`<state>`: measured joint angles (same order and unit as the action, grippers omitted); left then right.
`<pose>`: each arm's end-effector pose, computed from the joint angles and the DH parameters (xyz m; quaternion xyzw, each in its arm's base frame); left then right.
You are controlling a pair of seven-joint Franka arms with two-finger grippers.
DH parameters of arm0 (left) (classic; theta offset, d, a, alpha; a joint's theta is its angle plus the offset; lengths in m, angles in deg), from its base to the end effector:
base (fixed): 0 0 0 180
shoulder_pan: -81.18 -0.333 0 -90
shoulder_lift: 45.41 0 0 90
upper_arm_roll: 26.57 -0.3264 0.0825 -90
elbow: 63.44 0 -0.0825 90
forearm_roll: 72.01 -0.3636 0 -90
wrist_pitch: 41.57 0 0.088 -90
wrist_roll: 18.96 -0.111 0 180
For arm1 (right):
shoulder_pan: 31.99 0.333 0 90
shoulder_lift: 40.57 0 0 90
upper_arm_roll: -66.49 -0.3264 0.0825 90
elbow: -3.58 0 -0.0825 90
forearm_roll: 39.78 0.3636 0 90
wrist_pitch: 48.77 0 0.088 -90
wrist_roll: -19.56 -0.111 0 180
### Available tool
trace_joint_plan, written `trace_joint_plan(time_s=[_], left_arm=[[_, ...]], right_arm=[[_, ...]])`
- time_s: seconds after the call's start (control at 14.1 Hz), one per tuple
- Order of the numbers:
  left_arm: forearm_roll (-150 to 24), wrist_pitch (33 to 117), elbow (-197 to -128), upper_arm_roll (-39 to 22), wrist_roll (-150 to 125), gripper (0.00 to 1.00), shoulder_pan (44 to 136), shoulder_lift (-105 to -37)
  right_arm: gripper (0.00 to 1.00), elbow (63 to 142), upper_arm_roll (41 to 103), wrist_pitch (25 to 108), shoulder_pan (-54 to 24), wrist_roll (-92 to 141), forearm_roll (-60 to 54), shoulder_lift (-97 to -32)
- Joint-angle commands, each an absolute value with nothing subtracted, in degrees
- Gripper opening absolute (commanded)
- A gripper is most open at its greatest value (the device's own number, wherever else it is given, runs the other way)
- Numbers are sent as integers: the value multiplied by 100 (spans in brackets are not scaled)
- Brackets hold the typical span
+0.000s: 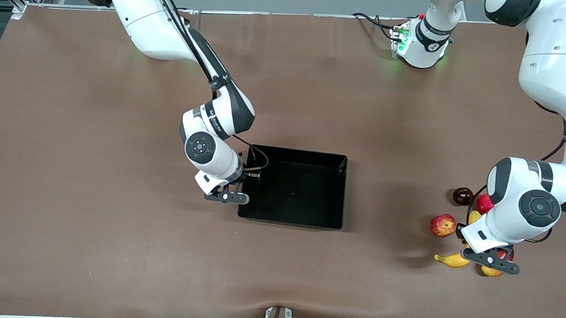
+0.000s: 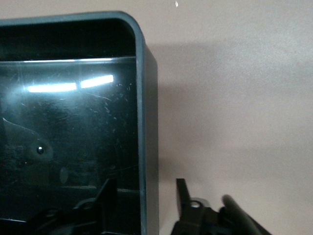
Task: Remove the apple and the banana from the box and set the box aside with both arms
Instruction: 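Carry the banana to the fruits while the right gripper grips the tray rim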
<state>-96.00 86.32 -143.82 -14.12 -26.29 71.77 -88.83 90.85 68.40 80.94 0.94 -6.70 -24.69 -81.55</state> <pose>0.7302 0.0104 0.2848 -0.9781 0.1776 -0.0431 0.0992 0.5976 0.3730 0.2571 -0.9950 0.0371 0.0321 0.0865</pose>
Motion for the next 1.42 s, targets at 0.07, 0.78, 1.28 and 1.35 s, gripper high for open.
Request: trace_joint_plan(time_s=[0.07, 0.78, 1.28, 1.35], left_arm=[[-9855, 9078, -14517, -1374, -2538, 0, 6967, -9085], [-9916, 9466, -14535, -1523, -2344, 23, 6879, -9524], [-10075, 9405, -14518, -1471, -2406, 100, 6870, -9332], [-10057, 9335, -14509, -1453, -2397, 100, 6879, -9279]], right_arm=[[0, 8971, 6886, 8043, 123, -672, -2448, -8170], [0, 8329, 6895, 6209, -763, -208, -2387, -7565], [0, 8777, 6912, 5450, -2116, 1418, -2458, -7063], [0, 8786, 6921, 5441, -2266, 1551, -2466, -7063]])
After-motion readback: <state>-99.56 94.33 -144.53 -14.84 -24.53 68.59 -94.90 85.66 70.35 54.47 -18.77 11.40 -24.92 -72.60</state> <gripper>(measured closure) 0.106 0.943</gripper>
